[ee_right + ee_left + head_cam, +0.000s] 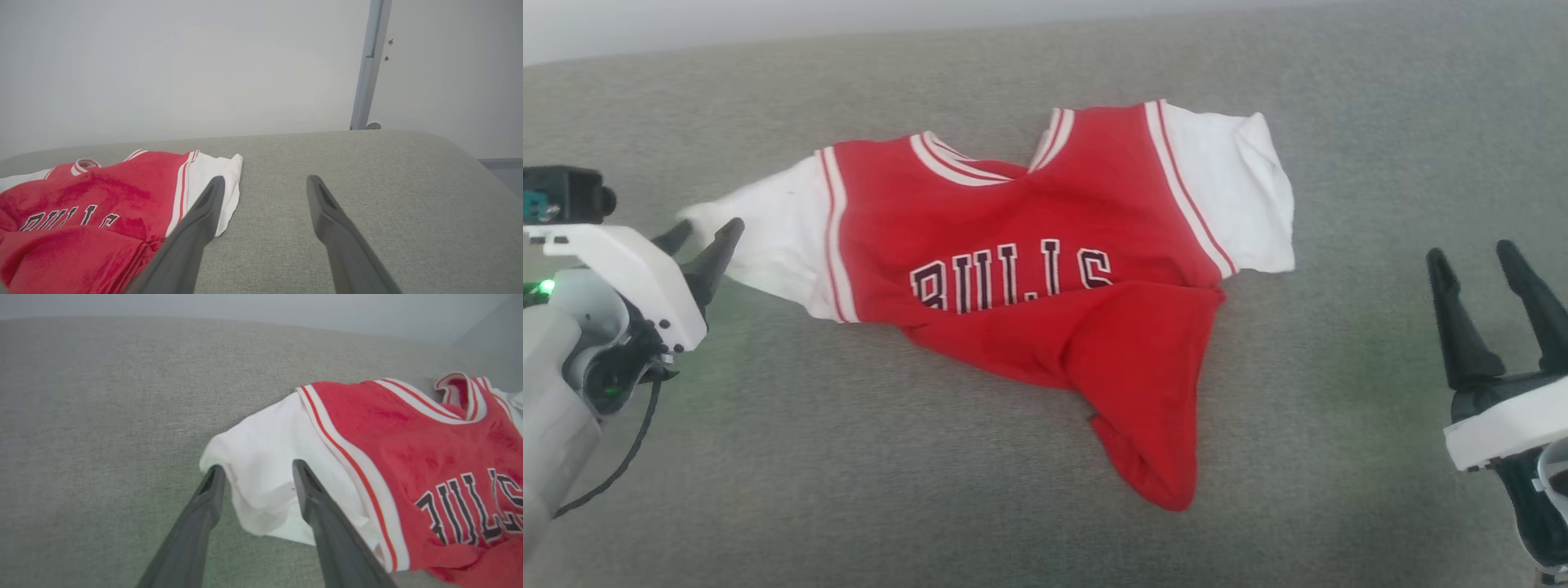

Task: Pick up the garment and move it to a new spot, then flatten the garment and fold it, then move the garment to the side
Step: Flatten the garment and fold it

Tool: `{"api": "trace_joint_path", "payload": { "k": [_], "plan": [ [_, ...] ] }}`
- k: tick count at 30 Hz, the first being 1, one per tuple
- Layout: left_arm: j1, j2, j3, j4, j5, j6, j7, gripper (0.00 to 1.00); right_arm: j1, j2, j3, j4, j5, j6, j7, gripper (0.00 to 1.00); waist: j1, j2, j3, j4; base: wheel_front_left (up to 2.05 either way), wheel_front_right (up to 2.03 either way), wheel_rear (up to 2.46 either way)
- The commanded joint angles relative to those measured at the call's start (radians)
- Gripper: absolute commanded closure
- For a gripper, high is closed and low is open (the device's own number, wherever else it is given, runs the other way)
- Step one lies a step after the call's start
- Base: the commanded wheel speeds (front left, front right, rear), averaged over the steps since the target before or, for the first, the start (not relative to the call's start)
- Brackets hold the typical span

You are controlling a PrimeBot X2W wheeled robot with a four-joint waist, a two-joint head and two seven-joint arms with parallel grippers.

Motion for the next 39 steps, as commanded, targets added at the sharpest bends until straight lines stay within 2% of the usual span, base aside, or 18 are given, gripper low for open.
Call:
{"api": "trace_joint_path", "payload": {
  "k": [1, 5, 7, 10, 14, 18, 21, 22, 23, 30, 34, 39],
  "plan": [
    [0.023, -0.001, 0.005, 0.01, 0.018, 0.001, -0.055, 0.0, -0.012, -0.026, 0.021, -0.005, -0.017, 0.0, 0.033, 0.0, 0.0, 0.0, -0.019, 0.026, 0.0, 0.0, 0.0],
    [0.054, -0.027, 0.023, 0.008, 0.058, 0.007, -0.212, 0.0, -0.052, -0.099, 0.073, 0.0, -0.042, 0.0, 0.114, 0.0, 0.0, 0.0, -0.038, 0.072, 0.0, 0.0, 0.0],
    [0.081, -0.054, 0.045, -0.021, 0.099, 0.018, -0.244, 0.0, -0.083, -0.142, 0.101, 0.006, -0.038, 0.0, 0.168, 0.0, 0.0, 0.0, -0.042, 0.102, 0.0, 0.0, 0.0],
    [0.13, -0.088, 0.192, -0.12, 0.23, 0.072, -0.249, 0.0, -0.142, -0.216, 0.144, 0.025, -0.009, 0.0, 0.261, 0.0, 0.0, 0.0, -0.038, 0.155, 0.0, 0.0, 0.0],
    [0.33, -0.188, 0.432, -0.338, 0.487, 0.164, -0.249, 0.0, -0.251, -0.33, 0.223, 0.063, 0.061, 0.0, 0.398, 0.0, 0.0, 0.0, -0.016, 0.23, 0.0, 0.0, 0.0],
    [0.505, -0.294, 0.602, -0.513, 0.705, 0.191, -0.25, 0.0, -0.374, -0.441, 0.32, 0.127, 0.141, 0.0, 0.54, 0.0, 0.0, 0.0, 0.016, 0.298, 0.0, 0.0, 0.0],
    [0.596, -0.373, 0.697, -0.604, 0.821, 0.168, -0.25, 0.0, -0.48, -0.511, 0.394, 0.177, 0.202, 0.0, 0.625, 0.0, 0.0, 0.0, 0.049, 0.345, 0.0, 0.0, 0.0],
    [0.596, -0.373, 0.697, -0.604, 0.821, 0.168, -0.25, 0.0, -0.48, -0.511, 0.394, 0.177, 0.202, 0.0, 0.625, 0.0, 0.0, 0.0, 0.049, 0.345, 0.0, 0.0, 0.0],
    [0.615, -0.396, 0.725, -0.624, 0.855, 0.158, -0.25, 0.0, -0.512, -0.535, 0.42, 0.193, 0.217, 0.0, 0.655, 0.0, 0.0, 0.0, 0.062, 0.36, 0.0, 0.0, 0.0],
    [0.693, -0.54, 0.867, -0.715, 1.009, 0.069, -0.25, 0.0, -0.722, -0.684, 0.622, 0.273, 0.294, 0.0, 0.819, 0.0, 0.0, 0.0, 0.145, 0.44, 0.0, 0.0, 0.0],
    [0.701, -0.584, 0.916, -0.73, 1.057, 0.029, -0.25, 0.0, -0.804, -0.71, 0.701, 0.304, 0.357, 0.0, 0.832, 0.0, 0.0, 0.0, 0.188, 0.463, 0.0, 0.0, 0.0],
    [0.678, -0.609, 0.959, -0.738, 1.089, 0.008, -0.25, 0.0, -0.862, -0.73, 0.828, 0.328, 0.391, 0.0, 0.878, 0.0, 0.0, 0.0, 0.217, 0.459, 0.0, 0.0, 0.0]
  ]
}}
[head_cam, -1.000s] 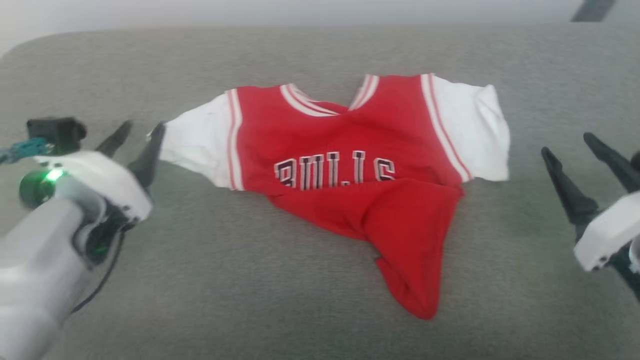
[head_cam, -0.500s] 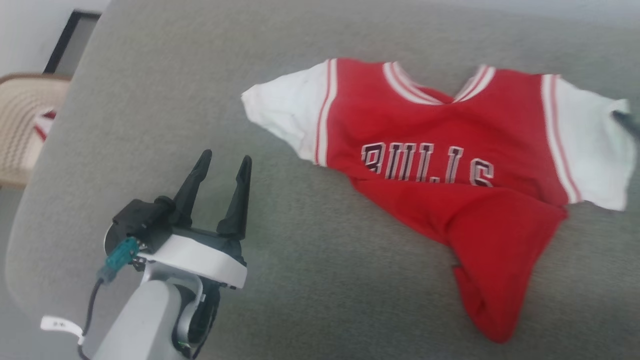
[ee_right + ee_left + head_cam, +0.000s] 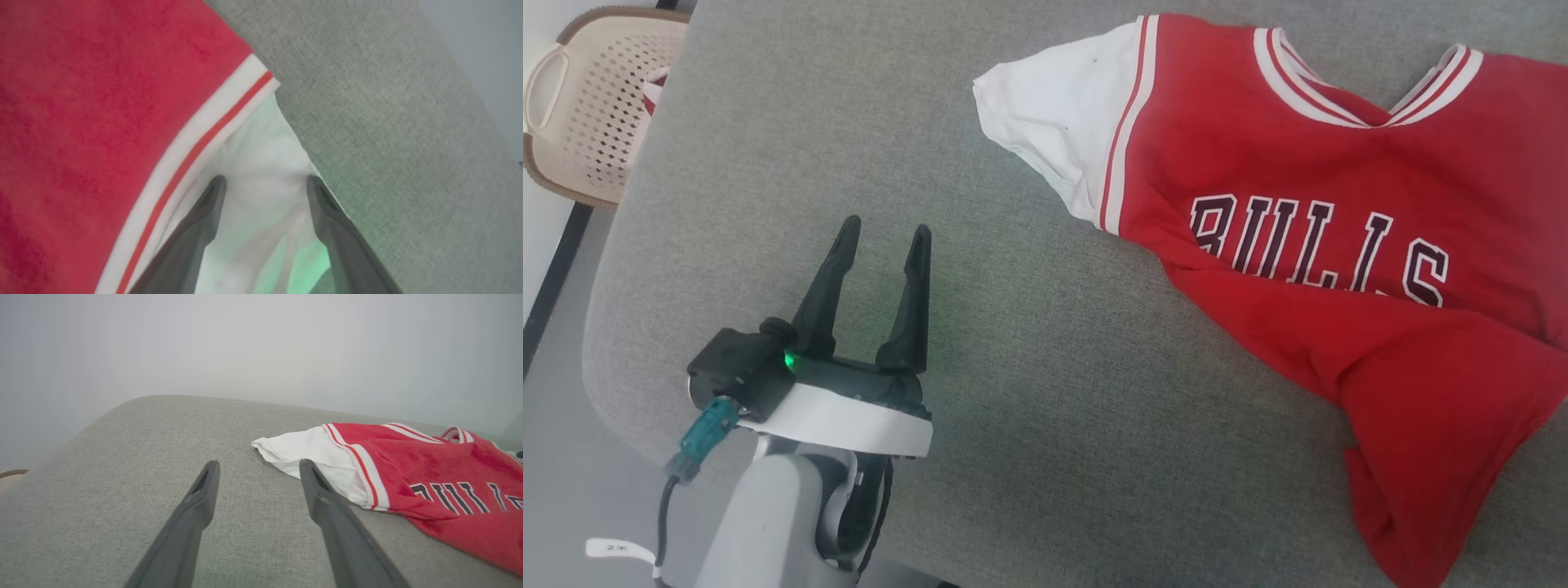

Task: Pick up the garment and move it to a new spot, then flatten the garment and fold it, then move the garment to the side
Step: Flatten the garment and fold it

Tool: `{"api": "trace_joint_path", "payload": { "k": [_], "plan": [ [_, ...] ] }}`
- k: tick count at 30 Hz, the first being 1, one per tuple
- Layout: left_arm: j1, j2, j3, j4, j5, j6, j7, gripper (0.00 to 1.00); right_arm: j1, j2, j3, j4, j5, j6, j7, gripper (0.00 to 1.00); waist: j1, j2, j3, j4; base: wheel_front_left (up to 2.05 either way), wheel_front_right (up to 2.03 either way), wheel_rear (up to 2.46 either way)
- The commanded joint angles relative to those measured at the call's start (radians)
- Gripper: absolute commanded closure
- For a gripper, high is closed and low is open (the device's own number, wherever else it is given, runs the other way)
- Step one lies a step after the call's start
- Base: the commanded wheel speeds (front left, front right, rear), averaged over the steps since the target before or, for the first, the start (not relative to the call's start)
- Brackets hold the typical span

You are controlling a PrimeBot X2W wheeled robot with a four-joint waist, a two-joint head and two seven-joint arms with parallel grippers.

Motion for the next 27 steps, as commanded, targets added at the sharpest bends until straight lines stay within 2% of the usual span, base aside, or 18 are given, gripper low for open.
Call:
{"api": "trace_joint_path", "payload": {
  "k": [1, 2, 5, 9, 11, 15, 19, 22, 25, 27],
  "plan": [
    [-0.019, -0.004, 0.008, -0.008, 0.006, -0.006, -0.004, 0.0, 0.007, 0.001, 0.036, 0.012, 0.009, 0.0, 0.006, 0.02, 0.0, 0.0, 0.009, 0.0, 0.0, 0.0, 0.0],
    [-0.027, -0.003, 0.009, -0.008, 0.008, -0.008, -0.004, 0.0, 0.001, 0.002, 0.057, 0.011, 0.018, 0.0, 0.008, 0.31, 0.0, 0.0, 0.01, -0.003, 0.0, 0.0, 0.0],
    [-0.074, 0.037, -0.025, 0.003, 0.025, -0.01, -0.004, 0.0, -0.025, 0.001, 0.1, 0.018, 0.041, 0.0, -0.006, 1.0, 0.0, 0.0, 0.011, -0.014, 0.0, 0.0, 0.0],
    [-0.215, 0.143, -0.131, 0.036, -0.014, -0.011, -0.004, 0.0, -0.064, 0.005, 0.142, 0.035, 0.064, -0.001, -0.027, 1.0, 0.0, 0.0, 0.017, -0.031, 0.0, 0.0, 0.0],
    [-0.322, 0.221, -0.21, 0.078, -0.04, -0.011, 0.018, 0.0, -0.088, 0.013, 0.156, 0.046, 0.069, -0.001, -0.04, 1.0, 0.0, 0.0, 0.025, -0.04, 0.0, 0.0, 0.0],
    [-0.569, 0.342, -0.404, 0.17, -0.197, -0.01, 0.139, 0.0, -0.147, 0.034, 0.188, 0.055, 0.07, -0.002, -0.061, 1.0, 0.0, 0.0, 0.055, -0.067, 0.0, 0.0, 0.0],
    [-0.798, 0.406, -0.597, 0.25, -0.458, -0.01, 0.328, 0.0, -0.202, 0.056, 0.228, 0.055, 0.072, -0.002, -0.068, 1.0, 0.0, 0.0, 0.09, -0.09, 0.0, 0.0, 0.0],
    [-0.923, 0.441, -0.726, 0.314, -0.614, -0.01, 0.48, 0.0, -0.244, 0.068, 0.26, 0.052, 0.081, -0.002, -0.064, 1.0, 0.0, 0.0, 0.115, -0.111, 0.0, 0.0, 0.0],
    [-1.024, 0.463, -0.838, 0.363, -0.732, -0.011, 0.633, 0.0, -0.28, 0.084, 0.293, 0.053, 0.09, -0.002, -0.064, 1.0, 0.0, 0.0, 0.135, -0.132, 0.0, 0.0, 0.0],
    [-1.055, 0.471, -0.863, 0.379, -0.77, -0.011, 0.667, 0.0, -0.29, 0.089, 0.301, 0.054, 0.095, -0.002, -0.064, 1.0, 0.0, 0.0, 0.142, -0.138, 0.0, 0.0, 0.0]
  ]
}}
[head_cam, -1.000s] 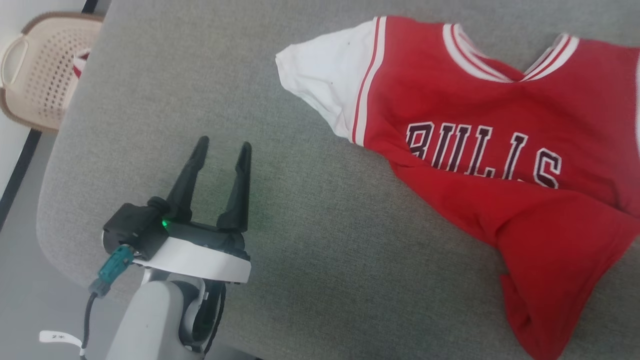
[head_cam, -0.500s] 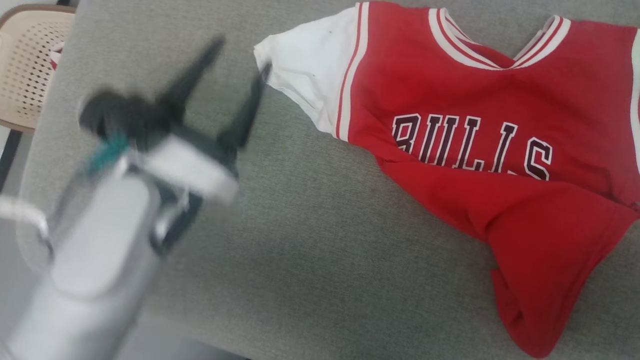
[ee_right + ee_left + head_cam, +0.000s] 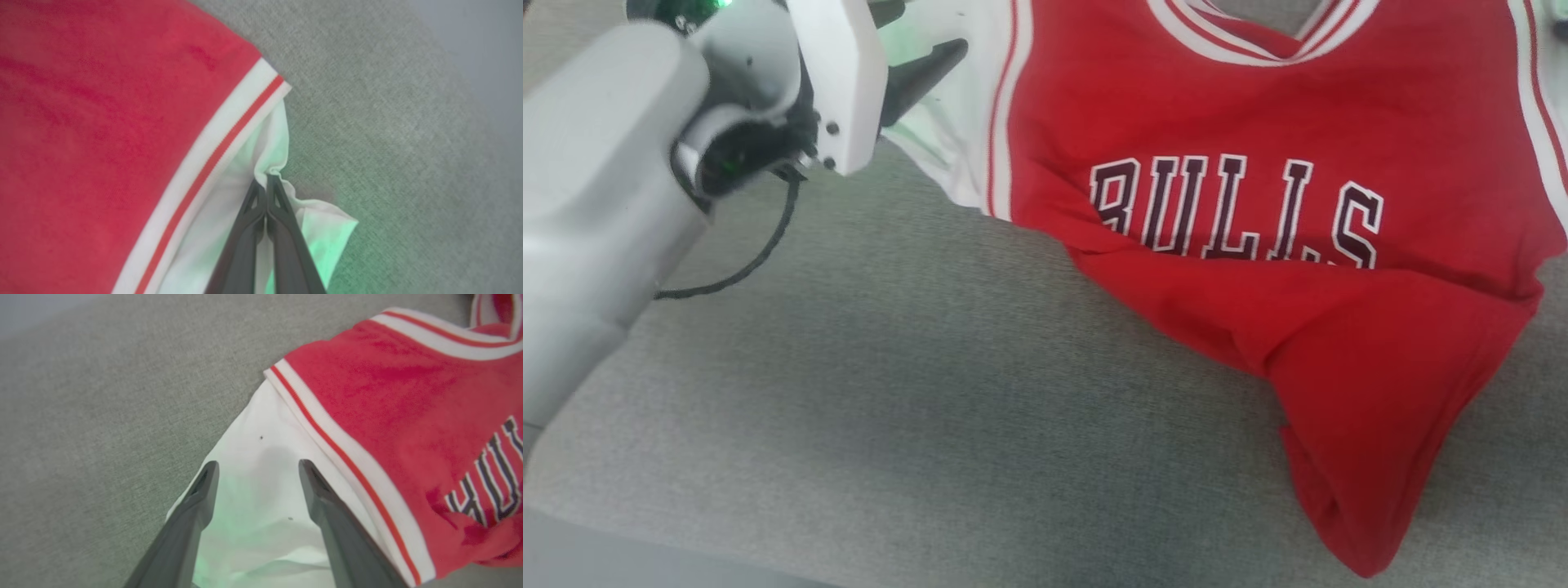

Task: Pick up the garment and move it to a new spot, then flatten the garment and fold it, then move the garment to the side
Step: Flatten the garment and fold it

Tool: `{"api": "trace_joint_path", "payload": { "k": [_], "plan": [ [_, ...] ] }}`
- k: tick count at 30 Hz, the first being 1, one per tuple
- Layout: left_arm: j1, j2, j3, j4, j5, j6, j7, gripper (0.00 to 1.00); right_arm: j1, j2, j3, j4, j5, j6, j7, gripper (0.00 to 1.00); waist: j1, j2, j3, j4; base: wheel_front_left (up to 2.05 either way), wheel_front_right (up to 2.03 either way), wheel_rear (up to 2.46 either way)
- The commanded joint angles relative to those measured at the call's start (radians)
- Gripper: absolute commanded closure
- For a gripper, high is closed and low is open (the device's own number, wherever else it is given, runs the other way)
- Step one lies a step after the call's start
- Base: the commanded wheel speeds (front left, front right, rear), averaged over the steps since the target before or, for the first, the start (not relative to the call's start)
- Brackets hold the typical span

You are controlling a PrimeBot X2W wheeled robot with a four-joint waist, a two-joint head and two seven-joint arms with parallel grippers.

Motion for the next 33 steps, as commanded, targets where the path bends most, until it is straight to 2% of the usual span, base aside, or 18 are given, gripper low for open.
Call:
{"api": "trace_joint_path", "payload": {
  "k": [1, 6, 11, 15, 16, 18, 27, 33],
  "plan": [
    [-0.024, 0.005, -0.009, 0.003, -0.017, -0.001, 0.017, 0.0, 0.036, 0.011, 0.038, 0.03, -0.002, -0.004, 0.006, 1.0, 0.0, 0.0, 0.017, -0.017, 0.0, 0.0, 0.0],
    [-0.088, 0.021, -0.097, 0.019, -0.146, -0.001, 0.107, 0.0, -0.002, 0.021, 0.09, 0.032, 0.017, -0.005, 0.001, 1.0, 0.0, 0.0, 0.043, -0.04, 0.0, 0.0, 0.0],
    [-0.128, 0.042, -0.216, 0.06, -0.123, 0.0, 0.032, 0.0, -0.039, 0.025, 0.141, 0.035, 0.037, -0.007, -0.017, 1.0, 0.0, 0.0, 0.058, -0.053, 0.0, 0.0, 0.0],
    [-0.128, 0.032, -0.258, 0.064, -0.148, 0.001, 0.005, 0.0, -0.059, 0.034, 0.17, 0.036, 0.055, -0.007, -0.03, 1.0, 0.0, 0.0, 0.063, -0.058, 0.0, 0.0, 0.0],
    [-0.127, 0.03, -0.266, 0.063, -0.157, 0.001, 0.004, 0.36, -0.064, 0.035, 0.178, 0.036, 0.06, -0.007, -0.034, 1.0, 0.0, 0.0, 0.063, -0.059, 0.0, 0.0, 0.0],
    [-0.123, 0.031, -0.276, 0.062, -0.156, 0.001, 0.003, 1.0, -0.073, 0.038, 0.191, 0.036, 0.067, -0.007, -0.041, 1.0, 0.0, 0.0, 0.064, -0.061, 0.0, 0.0, 0.0],
    [-0.124, 0.035, -0.28, 0.063, -0.19, 0.0, -0.071, 1.0, -0.103, 0.048, 0.19, 0.035, 0.125, -0.005, -0.163, 1.0, 0.0, 0.0, 0.039, -0.067, 0.0, 0.0, 0.0],
    [-0.156, 0.05, -0.27, 0.046, -0.232, 0.0, -0.198, 1.0, -0.132, 0.032, 0.122, 0.042, 0.19, -0.003, -0.302, 1.0, 0.0, 0.0, 0.005, -0.078, 0.0, 0.0, 0.0]
  ]
}}
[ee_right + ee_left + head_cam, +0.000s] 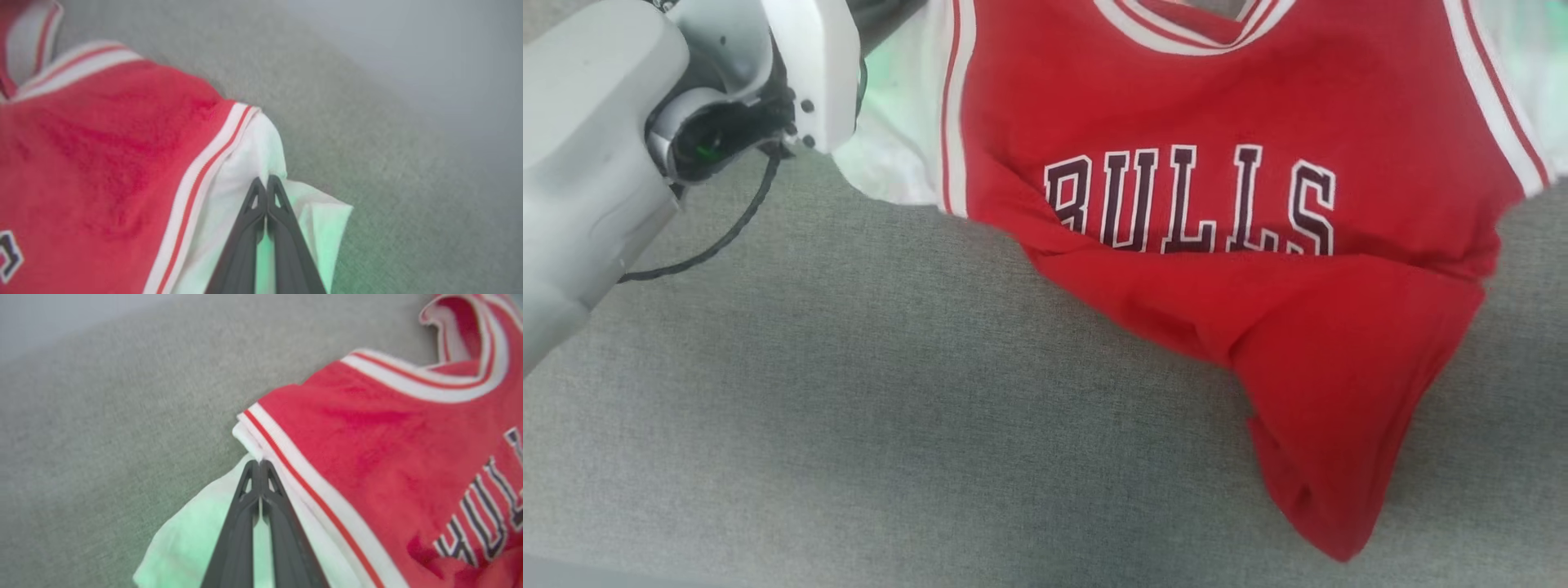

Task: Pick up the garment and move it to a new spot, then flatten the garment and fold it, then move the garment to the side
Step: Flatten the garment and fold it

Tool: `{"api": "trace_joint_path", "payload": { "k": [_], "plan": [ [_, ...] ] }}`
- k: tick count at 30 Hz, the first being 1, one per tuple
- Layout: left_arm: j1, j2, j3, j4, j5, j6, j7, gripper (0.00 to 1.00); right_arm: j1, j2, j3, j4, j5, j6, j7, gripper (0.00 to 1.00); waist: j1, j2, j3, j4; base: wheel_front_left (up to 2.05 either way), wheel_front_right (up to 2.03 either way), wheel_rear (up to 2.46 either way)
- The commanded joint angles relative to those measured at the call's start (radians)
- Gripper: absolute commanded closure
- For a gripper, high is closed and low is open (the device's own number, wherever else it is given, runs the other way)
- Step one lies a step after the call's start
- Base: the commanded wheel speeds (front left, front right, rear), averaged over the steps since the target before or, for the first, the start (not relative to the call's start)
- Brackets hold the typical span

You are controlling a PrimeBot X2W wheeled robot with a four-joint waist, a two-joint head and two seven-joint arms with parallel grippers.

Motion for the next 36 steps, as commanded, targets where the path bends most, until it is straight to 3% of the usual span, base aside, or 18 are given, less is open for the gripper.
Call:
{"api": "trace_joint_path", "payload": {
  "k": [1, 5, 11, 16, 21, 24, 29, 36],
  "plan": [
    [-0.014, 0.002, 0.007, -0.006, -0.029, 0.001, -0.047, 1.0, -0.006, -0.003, -0.024, 0.011, 0.015, -0.002, -0.047, 1.0, 0.0, 0.0, -0.013, -0.01, 0.0, 0.0, 0.0],
    [-0.053, -0.001, 0.032, 0.02, -0.057, 0.001, -0.154, 1.0, -0.035, 0.009, -0.079, 0.057, 0.018, -0.002, -0.151, 1.0, 0.0, 0.0, -0.015, -0.024, 0.0, 0.0, 0.0],
    [-0.129, -0.042, 0.086, 0.118, -0.071, 0.001, -0.301, 1.0, -0.108, 0.083, -0.18, 0.21, -0.022, -0.002, -0.298, 1.0, 0.0, 0.0, -0.012, -0.049, 0.0, 0.0, 0.0],
    [-0.263, -0.091, 0.179, 0.254, -0.083, 0.001, -0.455, 1.0, -0.246, 0.195, -0.292, 0.412, -0.107, -0.002, -0.45, 1.0, 0.0, 0.0, -0.02, -0.077, 0.0, 0.0, 0.0],
    [-0.39, -0.136, 0.302, 0.316, -0.101, 0.001, -0.511, 1.0, -0.382, 0.286, -0.386, 0.579, -0.166, -0.002, -0.595, 1.0, 0.0, 0.0, -0.049, -0.094, 0.0, 0.0, 0.0],
    [-0.408, -0.145, 0.36, 0.302, -0.07, 0.001, -0.513, 1.0, -0.407, 0.316, -0.394, 0.619, -0.177, -0.002, -0.618, 1.0, 0.0, 0.0, -0.071, -0.101, 0.0, 0.0, 0.0],
    [-0.304, -0.127, 0.35, 0.239, -0.032, 0.001, -0.514, 1.0, -0.327, 0.295, -0.351, 0.594, -0.164, -0.002, -0.588, 1.0, 0.0, 0.0, -0.096, -0.106, 0.0, 0.0, 0.0],
    [-0.039, -0.049, 0.272, 0.057, -0.086, 0.001, -0.513, 1.0, -0.064, 0.182, -0.287, 0.429, -0.074, -0.002, -0.562, 1.0, 0.0, 0.0, -0.135, -0.11, 0.0, 0.0, 0.0]
  ]
}}
